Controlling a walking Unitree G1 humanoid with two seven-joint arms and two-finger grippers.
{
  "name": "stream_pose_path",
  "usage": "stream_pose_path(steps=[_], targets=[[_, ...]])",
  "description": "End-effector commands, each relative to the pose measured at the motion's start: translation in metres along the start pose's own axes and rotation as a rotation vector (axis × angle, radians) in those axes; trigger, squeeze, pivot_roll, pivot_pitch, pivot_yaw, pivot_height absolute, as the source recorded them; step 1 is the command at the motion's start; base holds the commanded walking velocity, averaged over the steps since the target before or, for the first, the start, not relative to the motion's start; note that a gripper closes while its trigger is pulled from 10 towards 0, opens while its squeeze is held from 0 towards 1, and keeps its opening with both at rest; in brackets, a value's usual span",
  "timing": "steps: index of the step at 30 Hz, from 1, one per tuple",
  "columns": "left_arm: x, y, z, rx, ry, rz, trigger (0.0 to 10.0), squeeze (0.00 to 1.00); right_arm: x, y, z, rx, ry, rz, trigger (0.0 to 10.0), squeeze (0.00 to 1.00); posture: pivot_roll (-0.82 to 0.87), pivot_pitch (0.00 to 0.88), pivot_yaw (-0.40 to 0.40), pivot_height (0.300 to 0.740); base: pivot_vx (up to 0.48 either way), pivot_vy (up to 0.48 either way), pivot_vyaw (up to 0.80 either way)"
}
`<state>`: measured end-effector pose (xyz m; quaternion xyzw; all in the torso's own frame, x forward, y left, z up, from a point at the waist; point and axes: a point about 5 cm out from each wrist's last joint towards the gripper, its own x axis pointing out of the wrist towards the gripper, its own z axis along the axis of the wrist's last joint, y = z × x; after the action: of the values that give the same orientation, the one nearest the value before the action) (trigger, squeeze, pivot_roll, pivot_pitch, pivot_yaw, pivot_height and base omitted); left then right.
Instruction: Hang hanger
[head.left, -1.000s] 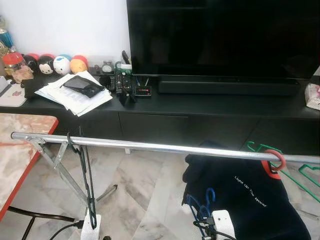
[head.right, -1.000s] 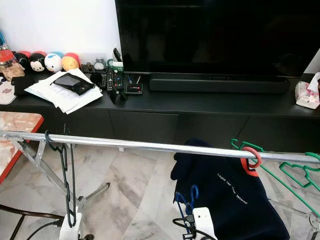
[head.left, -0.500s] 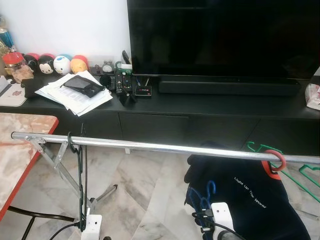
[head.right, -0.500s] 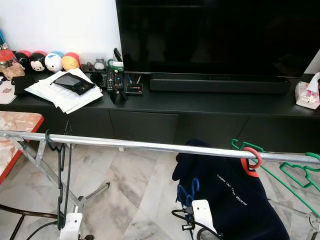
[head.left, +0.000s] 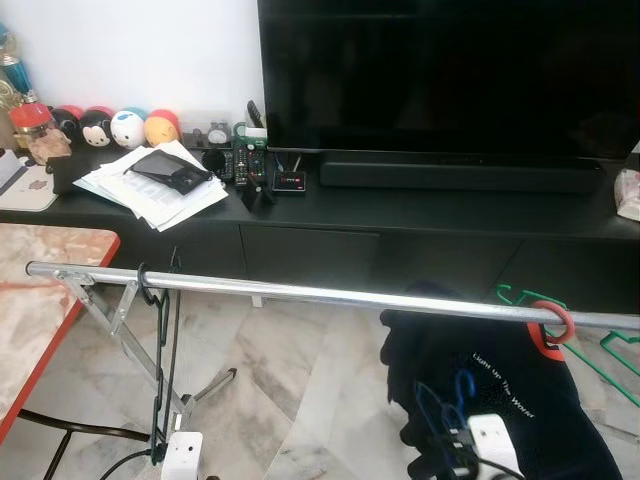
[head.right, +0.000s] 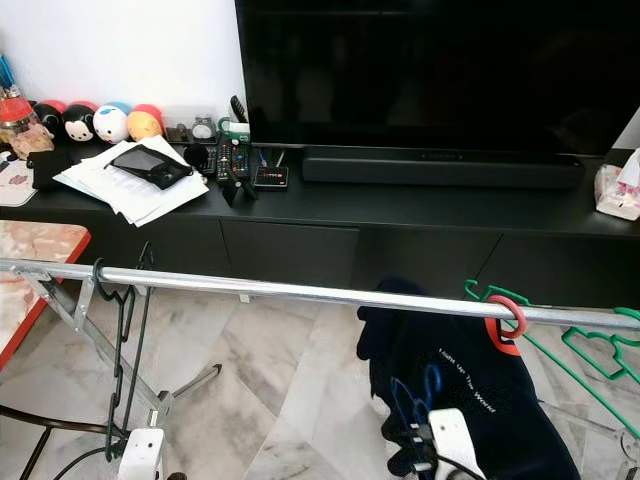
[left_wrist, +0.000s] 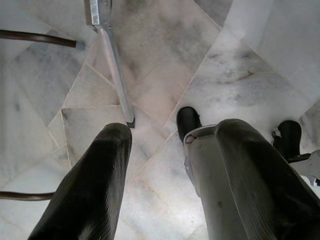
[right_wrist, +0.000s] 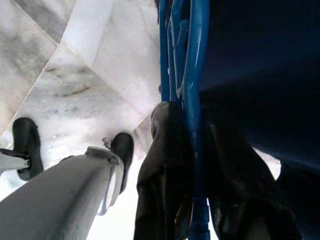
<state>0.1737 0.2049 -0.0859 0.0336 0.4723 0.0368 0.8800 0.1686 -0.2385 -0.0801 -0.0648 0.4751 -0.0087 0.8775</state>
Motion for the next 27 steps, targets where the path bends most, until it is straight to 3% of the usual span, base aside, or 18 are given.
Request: stream_pose_path(steps=[1, 12, 21, 27], targets=[[-0.001, 0.000, -0.007, -0.002, 0.030, 0.005, 10.0, 0.00, 0.000, 0.002, -0.001, 0.012, -0.004, 0.000, 10.0, 0.00, -0.06, 0.017, -0.036, 0.740, 0.000, 0.000, 0.00], [-0.002, 0.009, -0.011, 0.004, 0.045, 0.015, 10.0, 0.00, 0.005, 0.031, 0.009, 0.005, -0.014, 0.038, 10.0, 0.00, -0.05, 0.019, -0.031, 0.740, -0.022, 0.000, 0.00], [-0.003, 0.016, -0.013, 0.007, 0.050, 0.021, 10.0, 0.00, 0.006, 0.032, 0.009, 0.009, -0.014, 0.035, 10.0, 0.00, -0.05, 0.019, -0.030, 0.740, -0.245, 0.000, 0.00], [-0.003, 0.010, -0.013, 0.009, 0.052, 0.014, 10.0, 0.00, 0.005, 0.027, 0.006, 0.010, -0.010, 0.030, 10.0, 0.00, -0.05, 0.019, -0.030, 0.740, -0.259, 0.000, 0.00]])
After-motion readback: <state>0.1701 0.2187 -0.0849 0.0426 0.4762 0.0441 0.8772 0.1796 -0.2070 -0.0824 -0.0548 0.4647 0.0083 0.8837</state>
